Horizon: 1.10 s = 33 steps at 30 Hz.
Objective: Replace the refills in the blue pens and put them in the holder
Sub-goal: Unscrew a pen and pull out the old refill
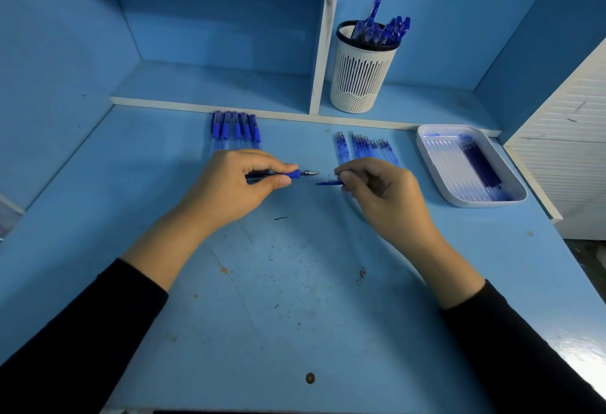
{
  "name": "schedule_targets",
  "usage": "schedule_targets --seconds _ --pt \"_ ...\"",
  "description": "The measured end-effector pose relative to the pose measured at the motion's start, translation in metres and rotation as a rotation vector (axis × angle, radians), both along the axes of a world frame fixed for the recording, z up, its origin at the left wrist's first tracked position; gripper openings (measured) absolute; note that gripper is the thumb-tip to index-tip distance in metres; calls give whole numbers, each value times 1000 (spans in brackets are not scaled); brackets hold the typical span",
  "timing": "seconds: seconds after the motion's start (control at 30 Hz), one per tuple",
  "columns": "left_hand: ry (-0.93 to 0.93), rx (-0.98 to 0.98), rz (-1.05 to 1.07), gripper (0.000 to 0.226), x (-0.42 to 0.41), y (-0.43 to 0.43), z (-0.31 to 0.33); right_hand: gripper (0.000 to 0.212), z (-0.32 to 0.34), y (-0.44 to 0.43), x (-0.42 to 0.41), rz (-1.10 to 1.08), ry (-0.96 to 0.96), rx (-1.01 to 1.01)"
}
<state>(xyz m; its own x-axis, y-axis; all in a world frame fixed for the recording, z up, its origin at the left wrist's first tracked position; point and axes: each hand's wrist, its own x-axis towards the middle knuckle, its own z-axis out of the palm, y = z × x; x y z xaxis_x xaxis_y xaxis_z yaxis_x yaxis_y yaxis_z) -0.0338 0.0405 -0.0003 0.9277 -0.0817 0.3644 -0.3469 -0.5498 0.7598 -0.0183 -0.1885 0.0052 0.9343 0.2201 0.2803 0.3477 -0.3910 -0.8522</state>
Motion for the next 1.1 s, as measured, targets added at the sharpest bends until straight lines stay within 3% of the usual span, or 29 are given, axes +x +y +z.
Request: schedule_targets --seconds 0.33,0.7,1.1 --pt "-119 -41 -11 23 -3 -14 -2 8 4 7 -6 -1 3 115" --pt "-130 -51 -13 23 0 -13 -1 12 8 5 -2 -87 -37 181" --pt "-247 -2 -61 18 -3 -21 -6 16 3 11 -9 17 1 151"
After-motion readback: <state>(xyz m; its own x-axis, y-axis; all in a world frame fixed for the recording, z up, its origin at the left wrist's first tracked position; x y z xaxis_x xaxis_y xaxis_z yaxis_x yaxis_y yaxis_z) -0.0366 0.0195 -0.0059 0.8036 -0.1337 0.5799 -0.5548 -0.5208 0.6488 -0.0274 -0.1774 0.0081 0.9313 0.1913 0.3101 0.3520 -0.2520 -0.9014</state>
